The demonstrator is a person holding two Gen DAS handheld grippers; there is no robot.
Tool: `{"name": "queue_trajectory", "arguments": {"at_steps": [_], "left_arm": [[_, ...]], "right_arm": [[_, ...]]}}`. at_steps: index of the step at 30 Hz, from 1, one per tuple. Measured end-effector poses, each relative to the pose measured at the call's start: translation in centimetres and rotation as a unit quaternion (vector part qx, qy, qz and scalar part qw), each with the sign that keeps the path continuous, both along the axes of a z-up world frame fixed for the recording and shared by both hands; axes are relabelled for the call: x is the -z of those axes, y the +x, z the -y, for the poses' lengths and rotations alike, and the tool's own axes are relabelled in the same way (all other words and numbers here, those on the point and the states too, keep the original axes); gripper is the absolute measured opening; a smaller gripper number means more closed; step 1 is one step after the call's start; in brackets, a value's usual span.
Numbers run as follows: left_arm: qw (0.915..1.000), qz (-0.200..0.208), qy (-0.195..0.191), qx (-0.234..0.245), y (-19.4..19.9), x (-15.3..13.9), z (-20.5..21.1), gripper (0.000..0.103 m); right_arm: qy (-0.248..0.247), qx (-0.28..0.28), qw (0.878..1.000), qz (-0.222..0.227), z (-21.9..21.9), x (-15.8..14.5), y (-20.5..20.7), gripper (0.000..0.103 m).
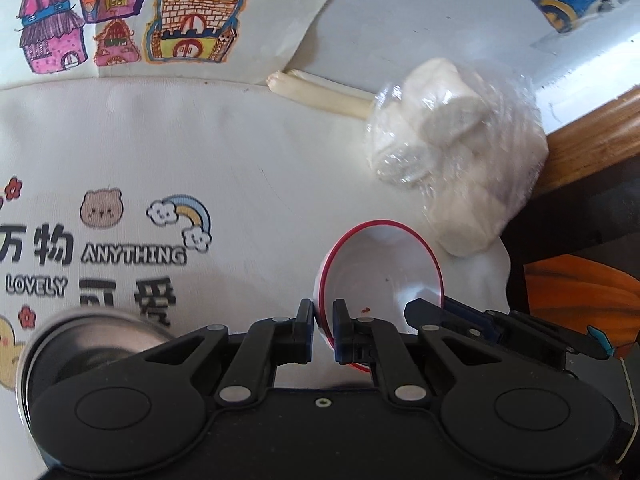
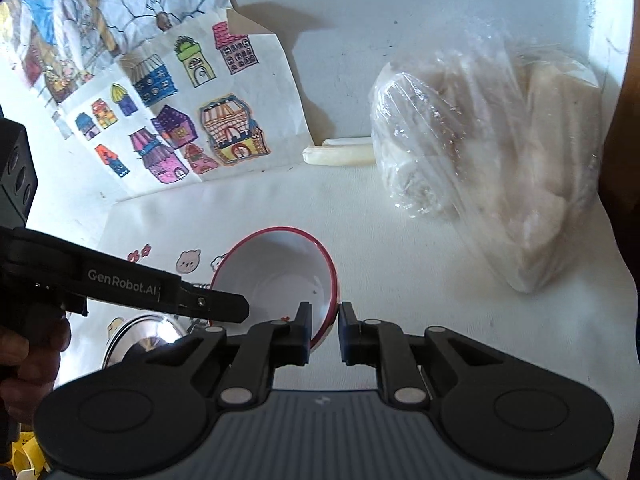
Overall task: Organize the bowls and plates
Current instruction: 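Lift the second white bowl and lower it into the first white bowl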
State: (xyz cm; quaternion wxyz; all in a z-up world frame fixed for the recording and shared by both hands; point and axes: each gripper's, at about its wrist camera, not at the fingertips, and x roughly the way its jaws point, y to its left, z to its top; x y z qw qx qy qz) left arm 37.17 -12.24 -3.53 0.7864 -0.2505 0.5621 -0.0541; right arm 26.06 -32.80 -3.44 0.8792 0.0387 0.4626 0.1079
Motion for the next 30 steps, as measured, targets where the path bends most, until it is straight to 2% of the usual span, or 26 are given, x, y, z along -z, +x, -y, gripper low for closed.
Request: {"name": "queue_trajectory", "arguments": {"at_steps": [9, 22, 30], "left_arm": [[0.9999, -0.011, -0.007, 0.003, -3.5, -0.1, 1.1, 0.009], [0.9991, -0.040, -0.013, -0.005, -7.7, 1.4, 1.4, 0.010], [0.9983, -0.056, -0.014, 0.001, -9.0, 1.9, 1.9, 0.010]], "right_arm": [[0.009, -0.010, 1.000, -0.010, 0.7, -0.7, -3.4, 0.015], [0.017, -0.034, 0.998, -0.045, 0.3, 0.3, -6.3, 0.015], [0.017, -0.038, 0.997, -0.070, 0.4, 1.2, -7.5, 0.015]]}}
